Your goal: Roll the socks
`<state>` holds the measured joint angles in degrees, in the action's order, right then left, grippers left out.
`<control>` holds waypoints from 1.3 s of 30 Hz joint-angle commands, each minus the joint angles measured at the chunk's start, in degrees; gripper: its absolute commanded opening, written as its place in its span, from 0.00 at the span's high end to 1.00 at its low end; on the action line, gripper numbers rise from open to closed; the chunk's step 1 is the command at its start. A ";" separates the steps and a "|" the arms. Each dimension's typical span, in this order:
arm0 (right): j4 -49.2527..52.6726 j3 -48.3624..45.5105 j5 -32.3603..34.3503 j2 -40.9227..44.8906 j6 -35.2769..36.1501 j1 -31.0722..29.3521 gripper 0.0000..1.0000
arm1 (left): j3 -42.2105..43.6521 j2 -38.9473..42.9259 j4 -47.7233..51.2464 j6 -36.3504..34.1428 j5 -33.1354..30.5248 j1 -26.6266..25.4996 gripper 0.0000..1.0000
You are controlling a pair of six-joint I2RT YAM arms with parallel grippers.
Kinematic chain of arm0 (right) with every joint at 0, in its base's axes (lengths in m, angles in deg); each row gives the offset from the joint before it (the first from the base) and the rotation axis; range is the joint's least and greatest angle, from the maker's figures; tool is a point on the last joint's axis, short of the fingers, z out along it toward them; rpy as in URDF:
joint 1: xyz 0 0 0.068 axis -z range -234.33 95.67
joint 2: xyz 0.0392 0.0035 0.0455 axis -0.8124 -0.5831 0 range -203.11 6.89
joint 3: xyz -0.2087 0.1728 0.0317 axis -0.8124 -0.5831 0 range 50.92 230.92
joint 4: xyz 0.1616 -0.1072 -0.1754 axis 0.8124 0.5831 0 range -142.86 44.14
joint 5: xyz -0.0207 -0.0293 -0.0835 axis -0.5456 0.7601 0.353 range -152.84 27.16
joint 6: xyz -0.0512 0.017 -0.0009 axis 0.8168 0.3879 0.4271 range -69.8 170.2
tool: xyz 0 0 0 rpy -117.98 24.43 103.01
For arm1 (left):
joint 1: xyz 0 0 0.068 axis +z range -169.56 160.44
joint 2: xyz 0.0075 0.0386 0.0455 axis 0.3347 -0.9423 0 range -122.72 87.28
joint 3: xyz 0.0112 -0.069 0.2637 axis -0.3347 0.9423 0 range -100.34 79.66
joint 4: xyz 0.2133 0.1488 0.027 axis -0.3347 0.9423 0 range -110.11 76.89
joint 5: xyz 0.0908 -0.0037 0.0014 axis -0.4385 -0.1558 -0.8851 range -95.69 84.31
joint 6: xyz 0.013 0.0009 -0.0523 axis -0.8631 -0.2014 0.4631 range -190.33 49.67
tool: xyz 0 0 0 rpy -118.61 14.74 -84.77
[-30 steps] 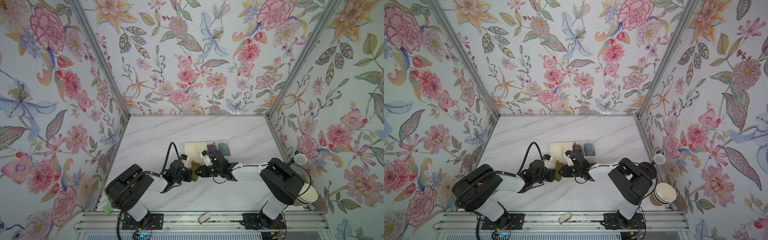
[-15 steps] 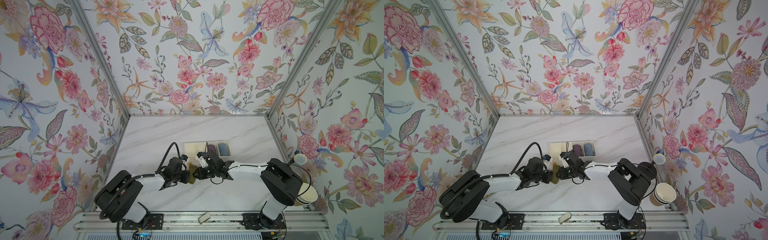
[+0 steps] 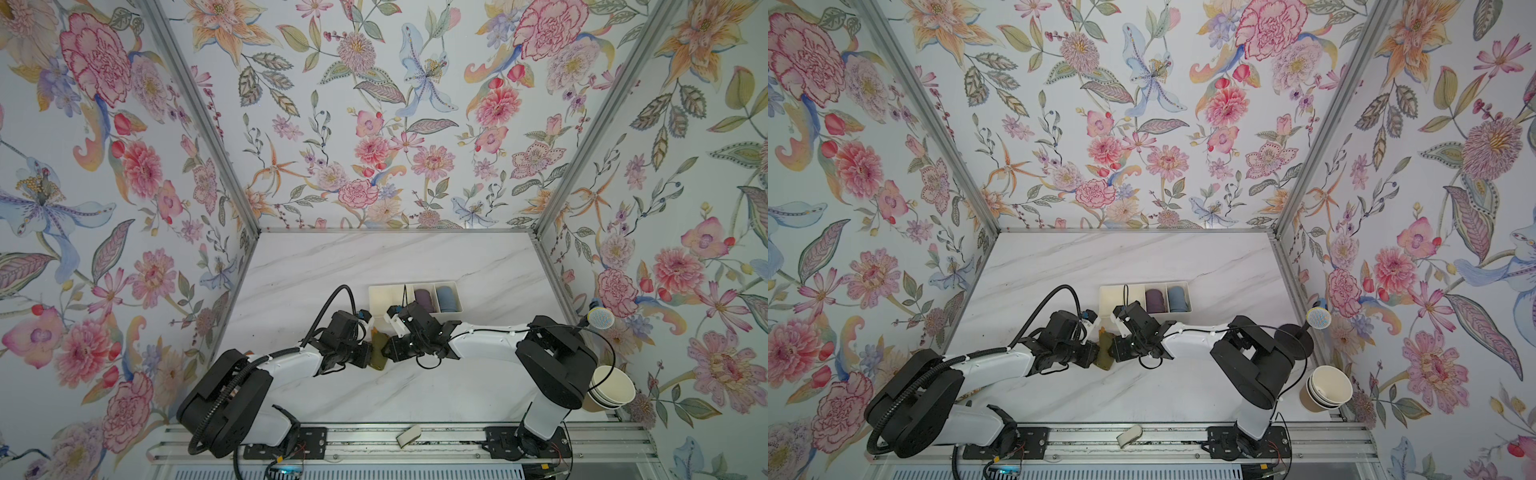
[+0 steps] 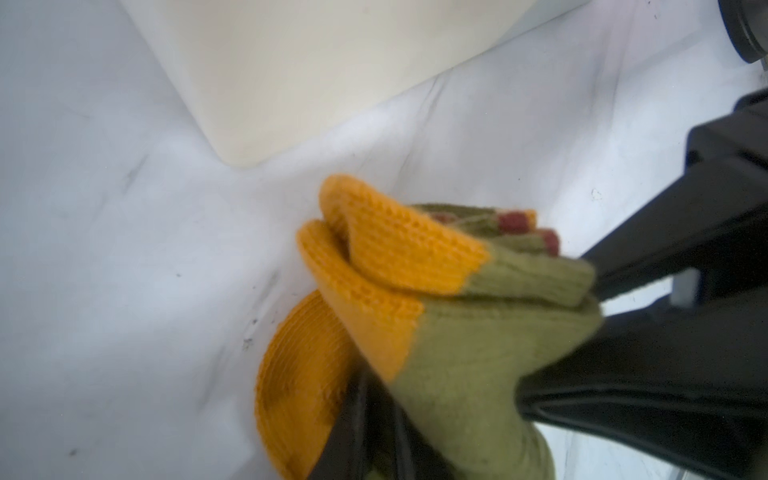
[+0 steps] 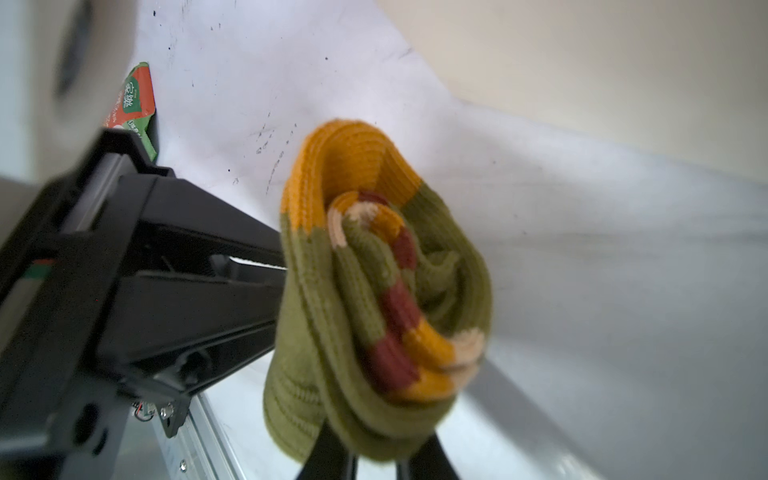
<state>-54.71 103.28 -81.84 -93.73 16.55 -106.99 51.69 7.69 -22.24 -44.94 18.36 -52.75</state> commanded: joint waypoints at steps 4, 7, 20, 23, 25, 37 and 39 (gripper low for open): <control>4.82 0.81 3.99 -1.77 1.35 -0.27 1.00 | -0.32 2.01 4.68 -1.94 -0.95 1.20 0.84; 5.25 0.95 4.22 -1.77 1.47 -0.34 1.00 | 0.09 3.95 4.42 -1.26 -2.98 1.61 0.84; 6.40 2.66 3.59 -2.80 1.70 -0.42 1.00 | 0.08 13.26 4.38 -0.30 0.03 1.71 0.97; 6.51 3.05 3.27 -3.45 1.66 -0.48 1.00 | 0.94 12.78 2.16 0.78 3.51 1.09 1.00; 6.50 3.19 3.26 -3.61 1.57 -0.44 1.00 | 0.90 12.00 1.69 1.02 4.80 0.29 1.00; 6.95 3.55 3.27 -3.44 1.50 -0.42 1.00 | -0.31 5.98 0.00 0.80 5.97 -3.13 1.00; 6.97 3.47 3.37 -3.36 1.55 -0.43 1.00 | -0.40 5.47 1.10 0.42 3.96 -3.11 1.00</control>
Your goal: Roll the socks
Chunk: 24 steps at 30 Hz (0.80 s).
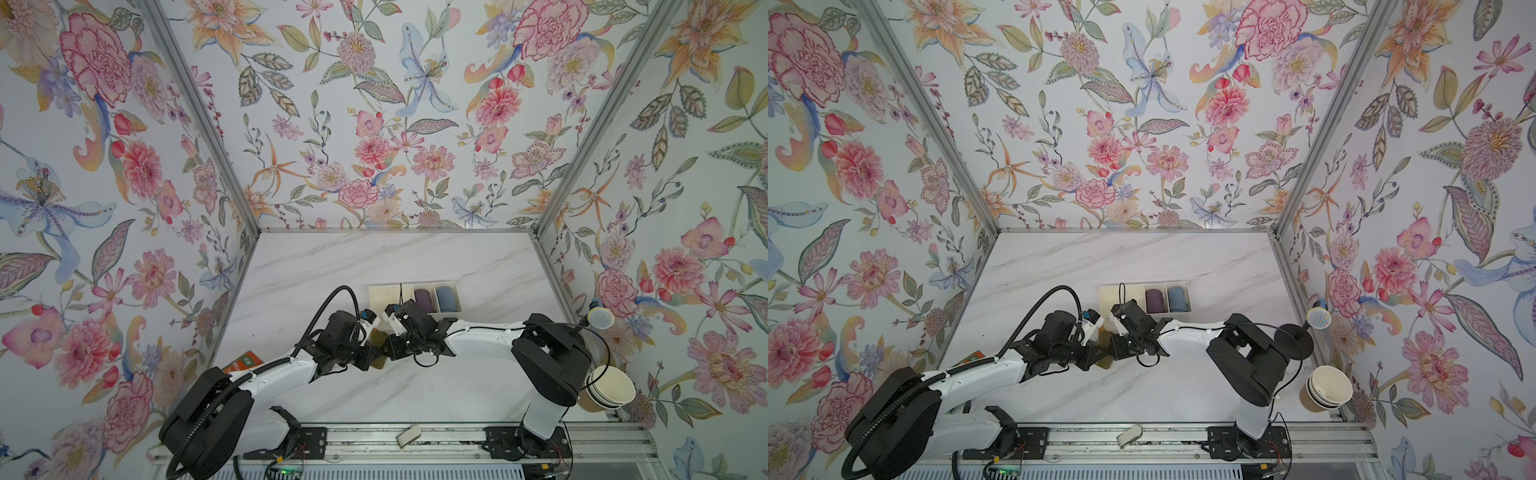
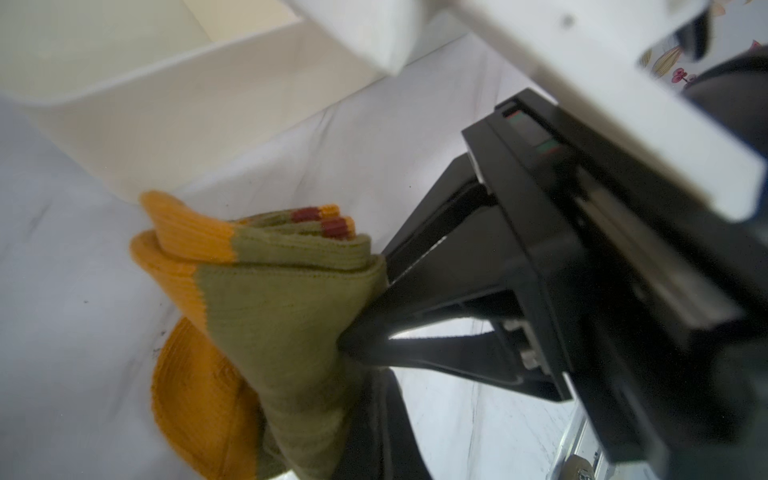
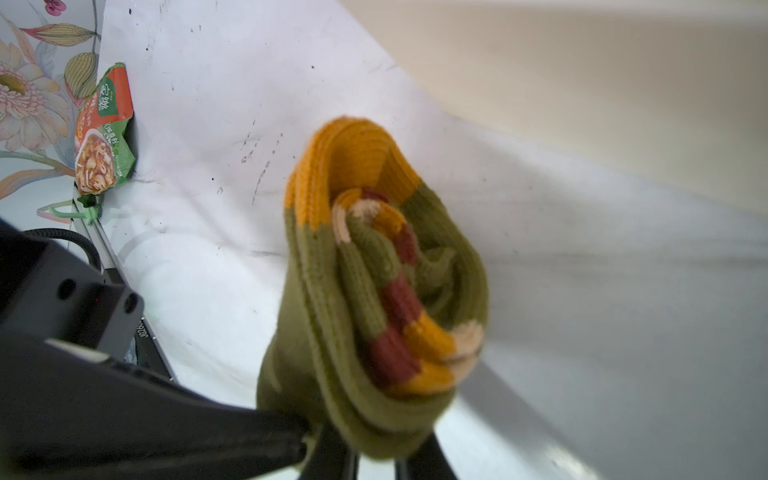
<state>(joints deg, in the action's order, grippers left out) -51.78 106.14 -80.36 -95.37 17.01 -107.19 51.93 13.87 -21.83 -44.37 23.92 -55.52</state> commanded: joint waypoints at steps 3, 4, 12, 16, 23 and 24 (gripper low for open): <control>4.02 0.59 1.88 -1.63 1.20 -0.25 1.00 | -0.62 -1.44 1.70 -0.49 -3.68 -0.09 1.00; 3.95 0.55 1.87 -1.54 1.27 -0.23 1.00 | -0.51 -1.75 1.82 -0.64 -4.20 0.16 1.00; 3.65 0.18 1.79 -1.10 1.37 -0.16 0.94 | 0.22 -3.76 1.54 -1.25 -6.09 1.47 1.00; 3.59 0.12 1.79 -1.01 1.46 -0.15 0.88 | 0.52 -3.51 1.34 -1.34 -6.44 2.27 1.00; 3.40 0.10 1.63 -0.93 1.51 -0.03 0.80 | 1.97 -3.91 -0.95 -1.26 -4.42 5.21 1.00; 3.39 0.10 1.52 -0.93 1.55 0.09 0.80 | 2.21 -4.17 -1.36 -1.34 -4.13 5.52 1.00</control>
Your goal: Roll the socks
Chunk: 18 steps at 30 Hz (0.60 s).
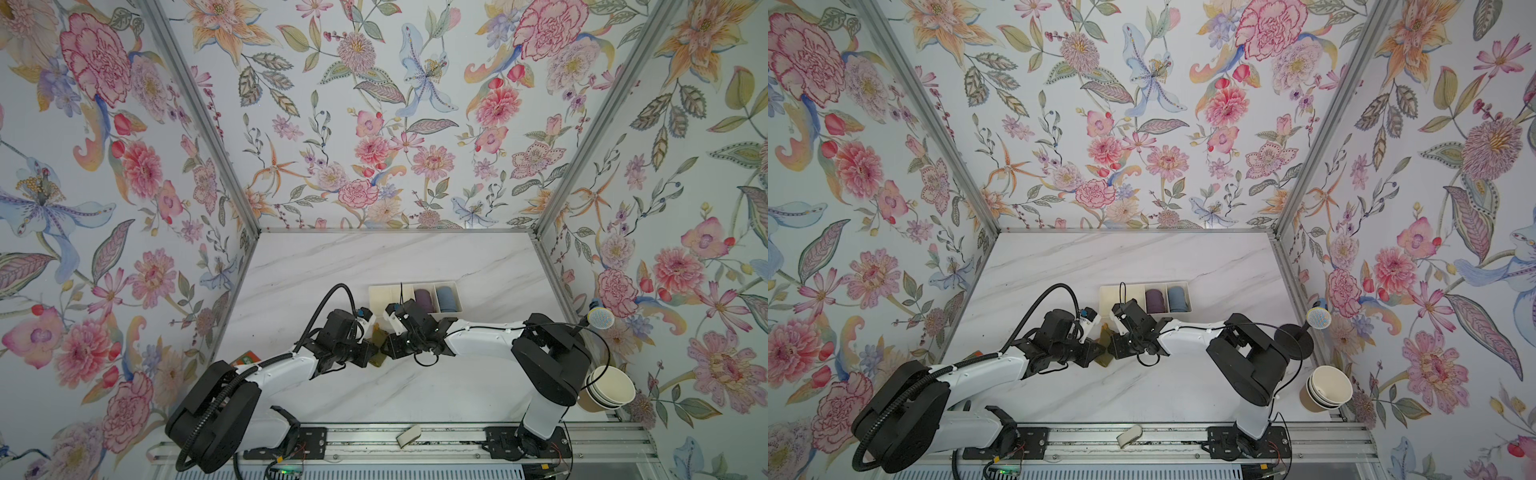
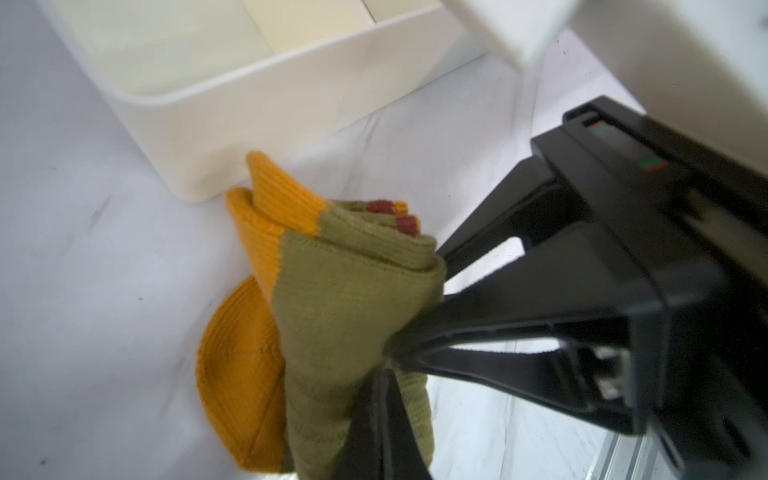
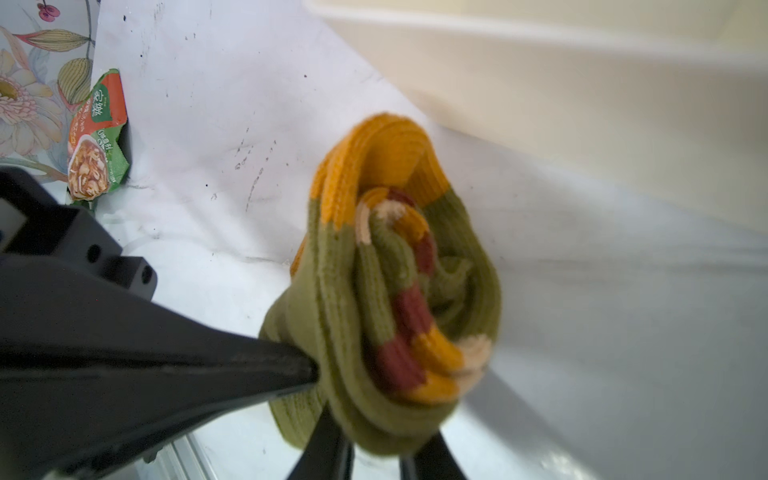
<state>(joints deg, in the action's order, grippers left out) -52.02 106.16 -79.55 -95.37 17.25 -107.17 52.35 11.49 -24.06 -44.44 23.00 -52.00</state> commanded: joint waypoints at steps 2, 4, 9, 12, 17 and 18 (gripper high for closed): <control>3.56 0.05 0.65 -0.93 1.35 0.02 0.80 | 2.12 -2.30 0.03 -1.15 -2.65 2.62 1.00; 3.55 0.13 0.55 -0.93 1.39 0.10 0.79 | 2.43 -3.06 -0.82 -1.01 -2.14 3.06 1.00; 3.55 0.20 0.43 -0.84 1.55 0.32 0.76 | 2.88 -5.36 -2.68 -0.96 -1.26 3.62 1.00; 3.54 -0.08 0.36 -0.51 1.57 0.40 0.72 | 2.88 -6.41 -3.28 -1.10 -1.09 3.79 1.00; 2.32 -1.80 0.14 1.90 0.69 0.96 0.63 | 3.10 -7.08 -3.54 -1.36 -1.05 4.35 1.00; 1.55 -2.49 -0.14 2.75 0.29 1.17 0.61 | 3.16 -7.18 -3.58 -1.43 -1.09 4.62 1.00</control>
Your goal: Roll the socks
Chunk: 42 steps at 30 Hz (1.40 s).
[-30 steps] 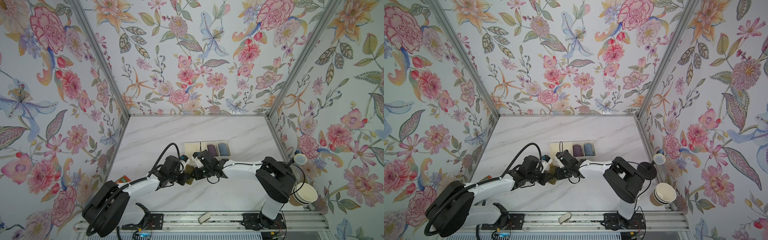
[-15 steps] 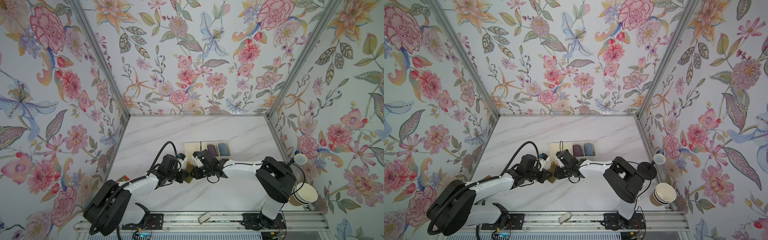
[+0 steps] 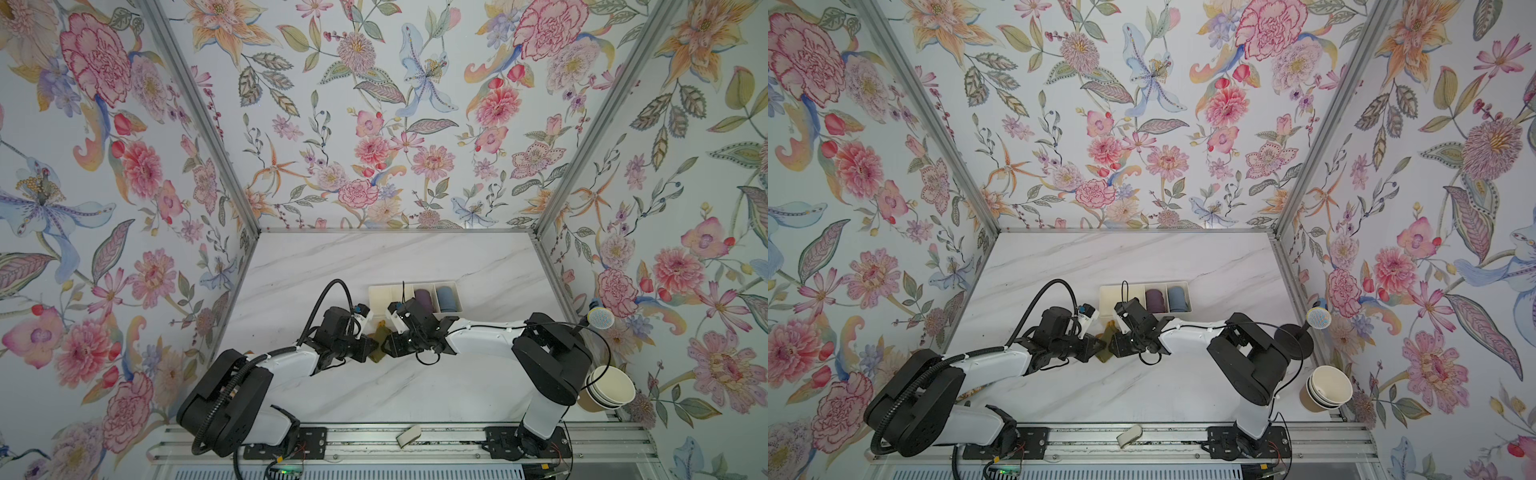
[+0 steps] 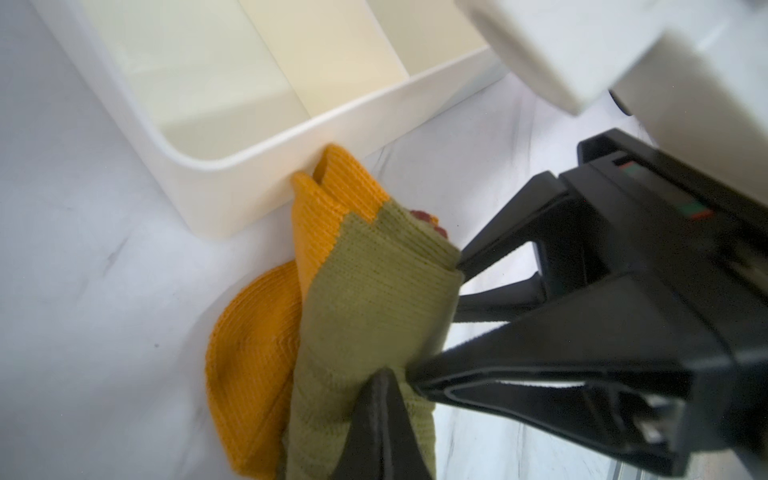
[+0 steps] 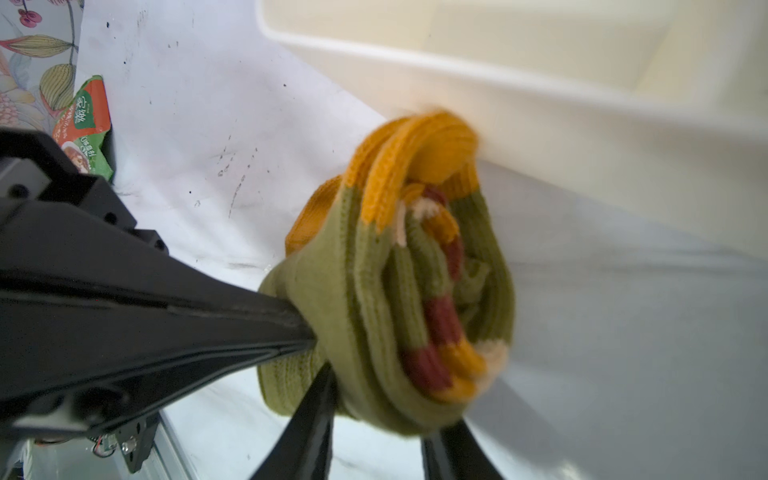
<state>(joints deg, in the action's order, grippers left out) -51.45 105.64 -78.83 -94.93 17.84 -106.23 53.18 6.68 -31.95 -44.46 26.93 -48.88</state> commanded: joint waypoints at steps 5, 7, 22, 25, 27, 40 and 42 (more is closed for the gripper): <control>-4.96 -6.12 -3.14 5.92 -4.06 1.01 0.55 | 2.49 -2.80 4.22 -1.83 -4.98 2.48 1.00; -7.02 -7.34 -3.35 6.86 -5.64 1.08 0.55 | 2.46 -2.90 4.06 -1.90 -4.94 2.81 1.00; -17.91 -9.89 -0.94 3.47 -12.96 1.26 0.56 | 3.10 -4.03 1.75 -1.43 -3.77 3.57 1.00; -20.59 -9.94 -1.17 1.66 -13.99 1.43 0.57 | 3.19 -4.41 1.45 -1.43 -3.71 3.79 1.00; -21.61 -9.86 -1.13 0.68 -14.54 1.44 0.57 | 3.10 -4.58 1.22 -1.35 -3.57 3.92 1.00; -28.69 -11.14 -0.35 -2.78 -16.90 2.01 0.60 | 3.10 -5.18 1.13 -1.35 -3.26 4.36 1.00; -29.68 -11.04 -0.34 -3.37 -16.96 2.05 0.61 | 3.10 -5.27 1.19 -1.28 -3.27 4.36 1.00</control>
<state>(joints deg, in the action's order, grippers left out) -78.05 94.93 -79.53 -96.77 1.69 -104.68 53.92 4.06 -38.00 -45.07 27.57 -45.67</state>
